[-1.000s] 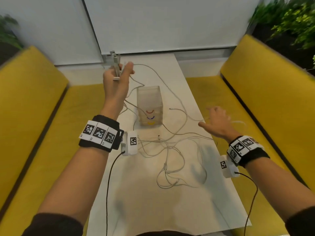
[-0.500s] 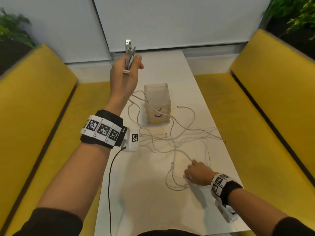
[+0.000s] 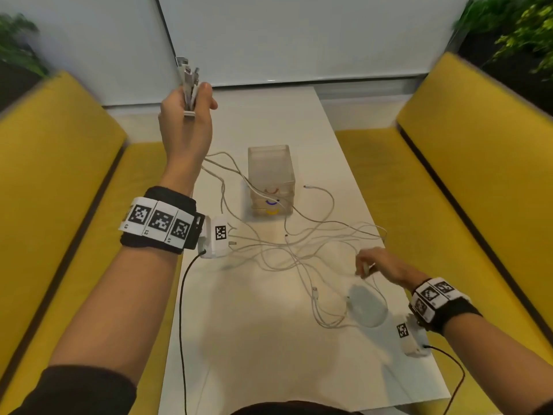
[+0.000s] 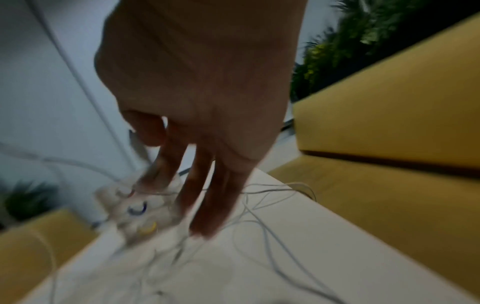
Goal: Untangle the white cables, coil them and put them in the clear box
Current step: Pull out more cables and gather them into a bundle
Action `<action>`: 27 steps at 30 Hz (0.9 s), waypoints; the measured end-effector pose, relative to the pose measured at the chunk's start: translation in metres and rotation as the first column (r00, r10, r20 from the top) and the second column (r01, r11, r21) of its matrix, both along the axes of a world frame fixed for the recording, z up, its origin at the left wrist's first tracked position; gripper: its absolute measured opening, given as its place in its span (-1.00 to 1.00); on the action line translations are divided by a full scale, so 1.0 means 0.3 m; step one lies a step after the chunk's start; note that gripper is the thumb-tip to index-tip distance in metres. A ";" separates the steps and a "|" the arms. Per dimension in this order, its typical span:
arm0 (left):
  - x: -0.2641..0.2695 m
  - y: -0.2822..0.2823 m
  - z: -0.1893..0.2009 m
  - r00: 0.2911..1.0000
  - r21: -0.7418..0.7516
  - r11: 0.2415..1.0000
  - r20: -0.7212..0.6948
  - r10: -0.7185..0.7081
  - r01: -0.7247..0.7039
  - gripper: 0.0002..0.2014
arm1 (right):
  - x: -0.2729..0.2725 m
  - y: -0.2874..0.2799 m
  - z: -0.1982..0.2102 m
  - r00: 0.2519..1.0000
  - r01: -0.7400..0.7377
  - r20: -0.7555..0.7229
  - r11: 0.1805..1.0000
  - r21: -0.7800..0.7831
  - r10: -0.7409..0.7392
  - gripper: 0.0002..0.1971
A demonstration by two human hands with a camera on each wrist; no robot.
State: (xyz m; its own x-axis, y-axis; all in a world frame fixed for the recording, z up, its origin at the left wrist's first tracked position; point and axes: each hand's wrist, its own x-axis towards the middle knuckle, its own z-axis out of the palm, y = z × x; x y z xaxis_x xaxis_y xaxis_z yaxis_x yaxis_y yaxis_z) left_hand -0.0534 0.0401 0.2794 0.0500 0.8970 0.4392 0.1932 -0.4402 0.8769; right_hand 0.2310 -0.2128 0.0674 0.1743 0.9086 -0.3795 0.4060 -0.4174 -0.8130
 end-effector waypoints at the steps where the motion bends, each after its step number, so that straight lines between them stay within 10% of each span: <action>1: 0.003 0.001 0.000 1.000 0.000 1.000 -0.001 0.000 0.000 -0.72 | -0.012 -0.005 0.003 0.989 -0.116 0.079 0.985 -0.126 0.127 -0.54; 9: 0.045 -0.019 -0.031 0.998 0.014 1.000 -0.059 -0.023 0.024 -0.72 | -0.275 0.035 -0.161 0.620 -0.492 0.492 0.791 -0.363 0.611 -0.46; 14: 0.056 -0.023 -0.046 0.993 0.046 0.998 -0.114 -0.039 0.044 -0.70 | -0.384 0.018 -0.263 0.365 -0.423 0.620 0.717 -0.554 0.695 -0.75; 17: 0.045 -0.019 -0.054 0.987 0.045 0.996 -0.144 -0.066 0.073 -0.69 | -0.352 0.024 -0.223 0.457 -0.418 0.578 0.736 -0.532 0.677 -0.82; 22: 0.040 -0.048 -0.070 0.949 -0.035 0.967 -0.188 -0.254 0.252 -0.65 | -0.211 0.072 0.001 0.905 -0.289 0.249 0.928 -0.235 0.345 -0.75; 27: 0.083 -0.111 -0.107 0.842 -0.219 0.865 -0.218 -0.494 0.451 -0.51 | -0.157 0.139 0.320 0.997 -0.063 -0.030 0.986 0.154 0.068 -0.75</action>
